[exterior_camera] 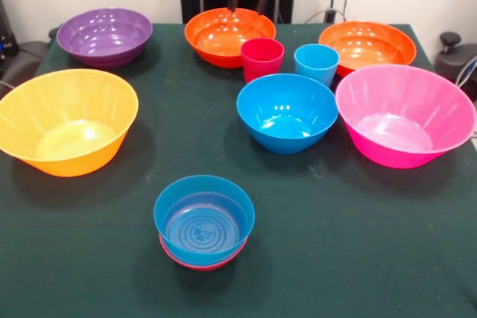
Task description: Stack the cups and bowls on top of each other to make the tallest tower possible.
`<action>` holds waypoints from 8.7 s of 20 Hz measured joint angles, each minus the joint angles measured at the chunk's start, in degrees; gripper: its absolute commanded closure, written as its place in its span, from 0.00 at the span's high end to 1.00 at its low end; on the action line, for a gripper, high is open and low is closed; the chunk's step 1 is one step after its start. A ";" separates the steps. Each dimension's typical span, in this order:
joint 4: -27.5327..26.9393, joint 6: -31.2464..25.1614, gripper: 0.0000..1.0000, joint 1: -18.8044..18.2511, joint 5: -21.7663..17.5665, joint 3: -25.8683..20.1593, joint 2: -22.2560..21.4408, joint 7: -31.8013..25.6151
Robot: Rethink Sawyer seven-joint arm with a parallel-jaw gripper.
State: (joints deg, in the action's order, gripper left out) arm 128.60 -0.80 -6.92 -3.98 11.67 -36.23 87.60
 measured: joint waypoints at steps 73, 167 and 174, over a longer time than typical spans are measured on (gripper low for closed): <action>0.99 3.99 1.00 -0.45 0.02 -10.59 0.80 18.60; -7.53 -15.33 1.00 -8.78 8.51 -17.02 -8.66 18.60; -9.11 -15.34 1.00 -8.77 11.11 -17.03 -8.65 18.67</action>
State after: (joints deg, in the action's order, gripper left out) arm 119.49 -16.13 -15.69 7.13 -5.35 -44.88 106.27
